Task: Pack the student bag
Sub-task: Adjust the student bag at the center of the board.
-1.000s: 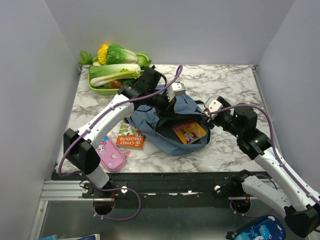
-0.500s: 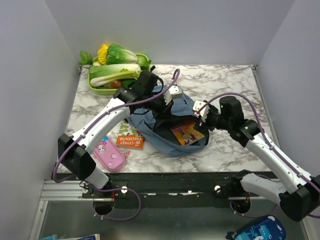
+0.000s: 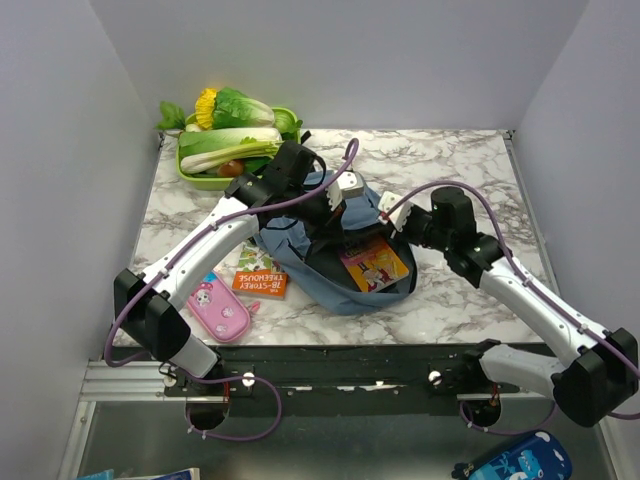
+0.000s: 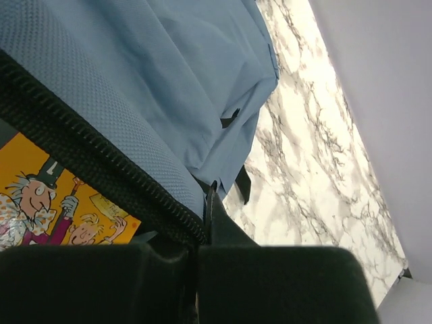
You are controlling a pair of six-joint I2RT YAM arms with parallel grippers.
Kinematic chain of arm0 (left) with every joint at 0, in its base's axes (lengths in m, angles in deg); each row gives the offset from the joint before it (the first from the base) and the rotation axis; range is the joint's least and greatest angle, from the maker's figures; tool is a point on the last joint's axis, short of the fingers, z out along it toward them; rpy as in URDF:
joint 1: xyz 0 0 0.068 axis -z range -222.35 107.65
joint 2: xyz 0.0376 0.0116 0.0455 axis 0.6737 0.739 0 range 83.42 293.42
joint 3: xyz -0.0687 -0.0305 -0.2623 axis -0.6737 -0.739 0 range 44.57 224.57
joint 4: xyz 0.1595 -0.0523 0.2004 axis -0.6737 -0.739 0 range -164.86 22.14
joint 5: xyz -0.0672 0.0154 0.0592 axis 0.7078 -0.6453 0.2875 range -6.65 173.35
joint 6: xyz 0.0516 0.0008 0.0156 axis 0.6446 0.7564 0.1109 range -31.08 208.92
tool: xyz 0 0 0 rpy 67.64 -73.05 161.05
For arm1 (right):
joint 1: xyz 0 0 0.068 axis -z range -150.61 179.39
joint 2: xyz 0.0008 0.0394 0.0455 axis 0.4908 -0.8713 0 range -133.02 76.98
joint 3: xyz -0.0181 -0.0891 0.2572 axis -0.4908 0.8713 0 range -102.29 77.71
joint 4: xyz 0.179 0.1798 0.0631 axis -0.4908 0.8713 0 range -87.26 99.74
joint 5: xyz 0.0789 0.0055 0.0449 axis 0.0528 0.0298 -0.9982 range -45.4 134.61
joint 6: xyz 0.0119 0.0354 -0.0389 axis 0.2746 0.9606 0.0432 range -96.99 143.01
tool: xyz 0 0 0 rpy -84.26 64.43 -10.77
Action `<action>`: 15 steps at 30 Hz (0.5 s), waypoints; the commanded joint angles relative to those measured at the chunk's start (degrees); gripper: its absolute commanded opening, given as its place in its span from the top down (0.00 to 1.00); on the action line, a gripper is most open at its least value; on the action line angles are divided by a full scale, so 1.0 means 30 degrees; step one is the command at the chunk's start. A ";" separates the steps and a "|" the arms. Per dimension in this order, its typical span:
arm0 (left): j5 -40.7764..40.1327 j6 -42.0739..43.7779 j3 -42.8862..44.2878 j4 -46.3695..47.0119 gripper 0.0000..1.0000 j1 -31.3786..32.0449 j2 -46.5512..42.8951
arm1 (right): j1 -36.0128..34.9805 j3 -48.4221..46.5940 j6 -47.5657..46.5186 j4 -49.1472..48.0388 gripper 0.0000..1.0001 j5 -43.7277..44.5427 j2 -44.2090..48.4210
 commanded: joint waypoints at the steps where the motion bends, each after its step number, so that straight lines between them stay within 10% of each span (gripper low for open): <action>1: 0.0200 0.0233 0.0575 -0.0276 1.00 0.0105 -0.0062 | 0.0100 0.0879 -0.0445 -0.1853 0.99 0.1074 0.1520; 15: -0.1998 -0.0469 0.8504 0.0551 1.00 0.0281 0.5463 | 0.1213 -0.1813 -0.1881 -0.9463 0.99 1.0944 0.0789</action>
